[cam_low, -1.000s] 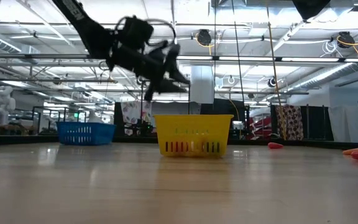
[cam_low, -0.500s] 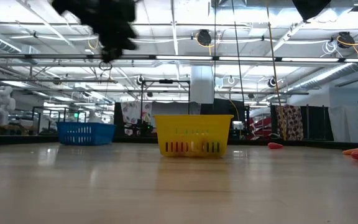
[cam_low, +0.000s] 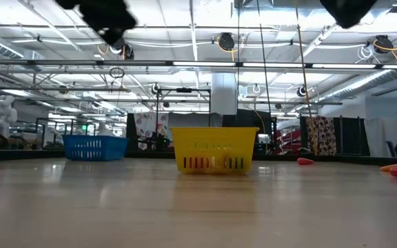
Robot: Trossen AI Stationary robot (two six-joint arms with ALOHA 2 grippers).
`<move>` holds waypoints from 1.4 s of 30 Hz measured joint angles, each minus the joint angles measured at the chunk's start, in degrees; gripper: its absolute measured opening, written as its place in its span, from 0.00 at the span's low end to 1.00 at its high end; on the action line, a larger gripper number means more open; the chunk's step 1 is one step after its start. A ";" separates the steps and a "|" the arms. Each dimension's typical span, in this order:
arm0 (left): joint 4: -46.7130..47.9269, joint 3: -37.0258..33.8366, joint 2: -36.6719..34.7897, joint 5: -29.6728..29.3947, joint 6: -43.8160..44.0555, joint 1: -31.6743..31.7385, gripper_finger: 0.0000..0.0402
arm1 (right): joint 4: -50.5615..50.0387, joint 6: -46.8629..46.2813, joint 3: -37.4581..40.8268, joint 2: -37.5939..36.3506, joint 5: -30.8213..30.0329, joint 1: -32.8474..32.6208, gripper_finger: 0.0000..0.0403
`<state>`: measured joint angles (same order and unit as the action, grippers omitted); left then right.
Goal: Sort produce into baskets
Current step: Put the orange chili pepper into the green bin
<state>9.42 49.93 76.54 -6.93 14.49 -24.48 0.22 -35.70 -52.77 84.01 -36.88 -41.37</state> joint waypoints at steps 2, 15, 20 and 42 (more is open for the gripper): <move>-9.42 -0.01 5.34 -0.14 -5.22 -1.27 0.28 | -0.89 -3.97 0.00 0.00 4.15 -0.32 0.40; -28.65 24.90 40.63 2.74 -31.33 -2.17 0.28 | -15.39 -42.22 0.00 0.00 18.06 -7.60 0.40; -14.30 39.11 49.01 6.84 -36.39 -1.19 0.28 | -18.69 -52.50 0.02 0.00 22.01 -10.48 0.40; -0.74 58.07 63.25 21.57 -39.33 4.83 0.63 | -23.86 -59.76 0.02 0.00 23.43 -13.85 0.40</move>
<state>8.67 108.01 139.80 14.64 -24.84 -19.65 -23.64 -95.45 -52.75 84.01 -13.44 -55.22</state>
